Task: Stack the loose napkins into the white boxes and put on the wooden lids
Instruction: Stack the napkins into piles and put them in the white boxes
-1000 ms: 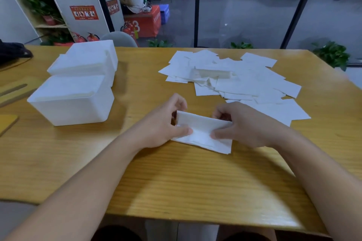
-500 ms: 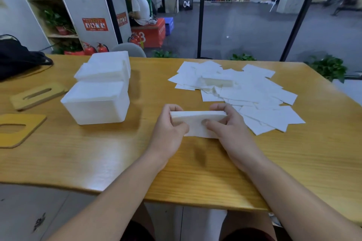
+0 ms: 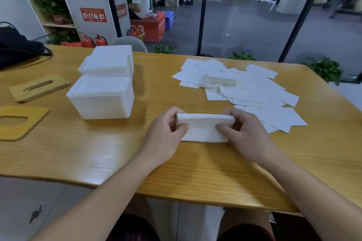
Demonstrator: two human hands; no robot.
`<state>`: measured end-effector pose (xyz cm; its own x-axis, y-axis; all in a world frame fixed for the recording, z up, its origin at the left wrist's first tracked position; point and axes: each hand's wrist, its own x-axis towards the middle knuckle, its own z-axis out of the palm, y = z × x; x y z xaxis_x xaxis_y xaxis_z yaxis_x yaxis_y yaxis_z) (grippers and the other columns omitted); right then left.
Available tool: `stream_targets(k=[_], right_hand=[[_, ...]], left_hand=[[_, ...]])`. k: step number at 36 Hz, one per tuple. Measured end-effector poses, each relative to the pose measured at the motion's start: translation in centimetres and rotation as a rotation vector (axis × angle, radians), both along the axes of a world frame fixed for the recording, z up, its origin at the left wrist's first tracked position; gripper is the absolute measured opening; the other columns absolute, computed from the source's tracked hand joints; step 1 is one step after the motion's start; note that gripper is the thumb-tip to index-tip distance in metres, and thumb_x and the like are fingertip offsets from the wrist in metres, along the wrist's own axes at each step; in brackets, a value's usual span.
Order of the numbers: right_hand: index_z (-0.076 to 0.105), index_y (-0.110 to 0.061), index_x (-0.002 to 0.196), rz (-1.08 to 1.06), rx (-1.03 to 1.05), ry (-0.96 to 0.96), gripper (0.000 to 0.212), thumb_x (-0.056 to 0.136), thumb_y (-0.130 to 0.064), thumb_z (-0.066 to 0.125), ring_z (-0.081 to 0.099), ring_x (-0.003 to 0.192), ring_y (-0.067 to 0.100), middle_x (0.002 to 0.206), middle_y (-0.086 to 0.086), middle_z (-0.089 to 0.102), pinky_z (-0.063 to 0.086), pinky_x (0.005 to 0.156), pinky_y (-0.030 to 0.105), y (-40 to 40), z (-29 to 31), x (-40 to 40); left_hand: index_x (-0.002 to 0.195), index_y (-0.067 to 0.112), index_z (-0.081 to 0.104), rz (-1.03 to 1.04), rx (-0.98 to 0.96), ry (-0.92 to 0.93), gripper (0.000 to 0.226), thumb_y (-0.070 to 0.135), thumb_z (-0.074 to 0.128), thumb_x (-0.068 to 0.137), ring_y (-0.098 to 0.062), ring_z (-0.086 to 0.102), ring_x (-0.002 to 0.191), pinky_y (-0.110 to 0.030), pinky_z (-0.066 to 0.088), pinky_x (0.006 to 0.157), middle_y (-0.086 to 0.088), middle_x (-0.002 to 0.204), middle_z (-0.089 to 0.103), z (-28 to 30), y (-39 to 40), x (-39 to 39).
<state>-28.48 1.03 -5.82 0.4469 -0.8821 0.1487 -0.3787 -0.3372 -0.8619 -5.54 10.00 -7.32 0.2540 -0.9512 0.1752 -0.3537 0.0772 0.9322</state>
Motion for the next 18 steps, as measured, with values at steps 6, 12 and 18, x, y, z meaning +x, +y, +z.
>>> stream_targets(k=[6,12,18], right_hand=[[0.073,-0.028,0.110,0.042,-0.022,-0.071,0.015,0.098,-0.023,0.079,0.075,0.083,0.020,0.092,-0.001,0.078,0.060,0.078,0.045,1.0,3.5,2.8],[0.073,-0.033,0.115,0.120,-0.049,-0.052,0.014,0.102,-0.028,0.075,0.076,0.086,0.019,0.098,-0.004,0.079,0.062,0.085,0.059,1.8,5.5,8.9],[0.073,-0.027,0.107,0.198,-0.107,-0.069,0.005,0.103,-0.024,0.074,0.079,0.078,0.016,0.098,-0.004,0.078,0.064,0.080,0.054,2.1,6.6,16.8]], left_hand=[[0.111,0.026,0.072,0.017,-0.099,0.054,0.008,0.021,0.071,0.106,-0.043,0.070,0.092,-0.052,0.059,0.079,-0.012,0.096,0.077,2.5,3.0,3.8],[0.106,0.026,0.078,0.123,-0.128,-0.078,0.007,0.023,0.072,0.105,-0.037,0.069,0.089,-0.054,0.058,0.084,-0.012,0.094,0.072,4.8,6.2,9.8],[0.101,0.023,0.075,0.277,-0.159,-0.175,0.006,0.025,0.072,0.105,-0.022,0.056,0.066,-0.032,0.044,0.063,-0.004,0.076,0.067,7.6,7.4,16.4]])
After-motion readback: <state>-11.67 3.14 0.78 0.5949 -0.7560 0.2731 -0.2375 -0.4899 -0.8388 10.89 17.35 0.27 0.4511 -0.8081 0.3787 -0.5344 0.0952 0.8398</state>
